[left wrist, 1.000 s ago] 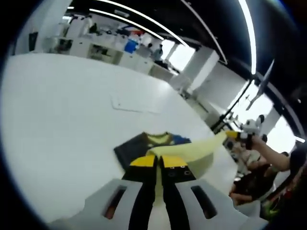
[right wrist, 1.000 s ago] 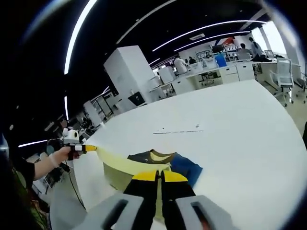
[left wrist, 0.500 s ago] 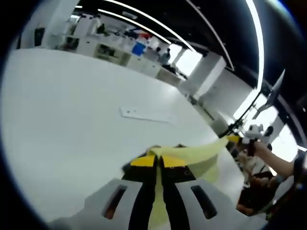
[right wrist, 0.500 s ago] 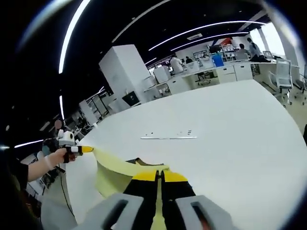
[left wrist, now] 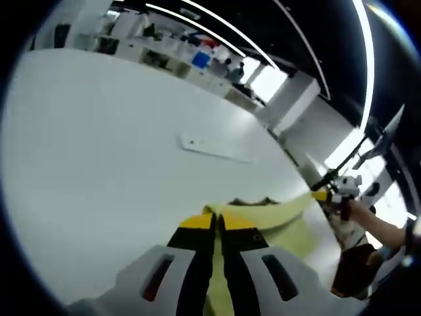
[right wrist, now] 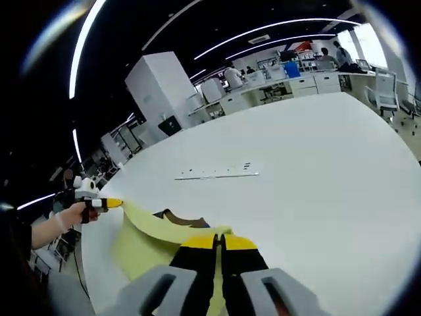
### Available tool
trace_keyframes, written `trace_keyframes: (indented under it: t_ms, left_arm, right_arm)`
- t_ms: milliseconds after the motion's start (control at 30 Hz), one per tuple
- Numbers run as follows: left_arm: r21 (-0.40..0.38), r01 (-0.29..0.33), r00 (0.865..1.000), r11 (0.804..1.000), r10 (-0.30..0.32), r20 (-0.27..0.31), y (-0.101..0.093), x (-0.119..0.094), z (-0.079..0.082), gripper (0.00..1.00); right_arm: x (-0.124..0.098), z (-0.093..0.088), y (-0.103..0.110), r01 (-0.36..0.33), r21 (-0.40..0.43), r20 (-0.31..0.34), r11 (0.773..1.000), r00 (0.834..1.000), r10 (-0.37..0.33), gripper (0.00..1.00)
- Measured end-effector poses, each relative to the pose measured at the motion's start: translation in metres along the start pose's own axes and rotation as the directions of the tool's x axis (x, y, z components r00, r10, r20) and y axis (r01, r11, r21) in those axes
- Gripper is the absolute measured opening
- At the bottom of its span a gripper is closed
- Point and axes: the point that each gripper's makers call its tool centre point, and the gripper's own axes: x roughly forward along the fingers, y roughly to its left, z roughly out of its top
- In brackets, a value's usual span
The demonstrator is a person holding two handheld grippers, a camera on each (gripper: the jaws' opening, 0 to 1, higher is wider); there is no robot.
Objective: Fold the garment on the visible template until the final outline fits inside the template.
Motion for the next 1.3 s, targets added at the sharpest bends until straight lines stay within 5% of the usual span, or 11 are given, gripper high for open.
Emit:
trace_keyframes:
  t_ms: [767, 1033, 1300]
  left_arm:
    - [-0.003, -0.060, 0.997, 0.998, 0.060, -0.048, 0.036, 0.023, -0.030, 0.00]
    - [0.135, -0.068, 0.994, 0.989, 0.078, -0.073, 0.032, 0.023, -0.031, 0.01]
    - [0.319, -0.075, 0.990, 0.945, 0.108, -0.087, 0.030, 0.013, -0.026, 0.21]
  right_arm:
    - [0.028, -0.035, -0.027, 0.038, 0.025, -0.092, 0.999, 0.995, -0.035, 0.00]
    - [0.028, -0.037, -0.023, 0.022, 0.001, -0.104, 1.000, 0.994, -0.022, 0.00]
    - [0.016, -0.033, -0.018, 0.020, -0.091, -0.105, 0.996, 0.994, -0.029, 0.12]
